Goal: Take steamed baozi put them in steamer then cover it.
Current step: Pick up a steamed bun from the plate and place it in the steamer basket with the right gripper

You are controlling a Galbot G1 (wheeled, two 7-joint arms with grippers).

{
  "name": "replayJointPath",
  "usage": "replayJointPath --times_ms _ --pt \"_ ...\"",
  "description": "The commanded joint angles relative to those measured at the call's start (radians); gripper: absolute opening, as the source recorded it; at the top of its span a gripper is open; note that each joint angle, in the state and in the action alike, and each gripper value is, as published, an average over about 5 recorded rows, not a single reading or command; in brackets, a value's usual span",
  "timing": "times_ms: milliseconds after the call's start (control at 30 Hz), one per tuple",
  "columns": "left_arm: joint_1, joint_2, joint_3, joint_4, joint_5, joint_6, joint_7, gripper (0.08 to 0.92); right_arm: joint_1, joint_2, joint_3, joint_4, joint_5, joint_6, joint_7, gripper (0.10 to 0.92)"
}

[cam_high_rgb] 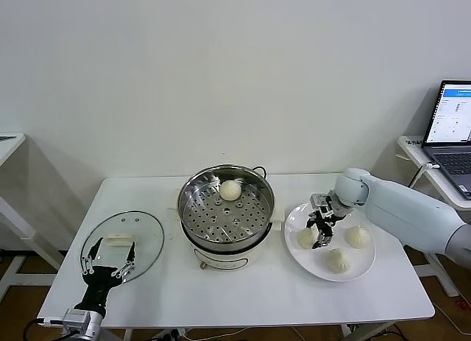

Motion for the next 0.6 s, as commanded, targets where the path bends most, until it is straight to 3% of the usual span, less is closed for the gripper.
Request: replayJointPath --times_ms 33,267,600 --pt "0.0 0.001 0.0 -0.003 0.0 0.001 -0.001 0.823 0.241 -0.06 -0.194 0.091 0.143 -0.015 0.0 0.687" --pt "-0.003 0.002 0.013 -0.01 0.0 0.001 -0.002 0.823 0.594 -0.038 -0.437 0.216 0.339 -0.054 0.001 0.687" --pt "-0.003 0.005 0.015 -0.03 -0.003 0.003 -0.001 0.823 0.848 0.15 -0.542 0.329 0.572 -0.138 0.025 0.687"
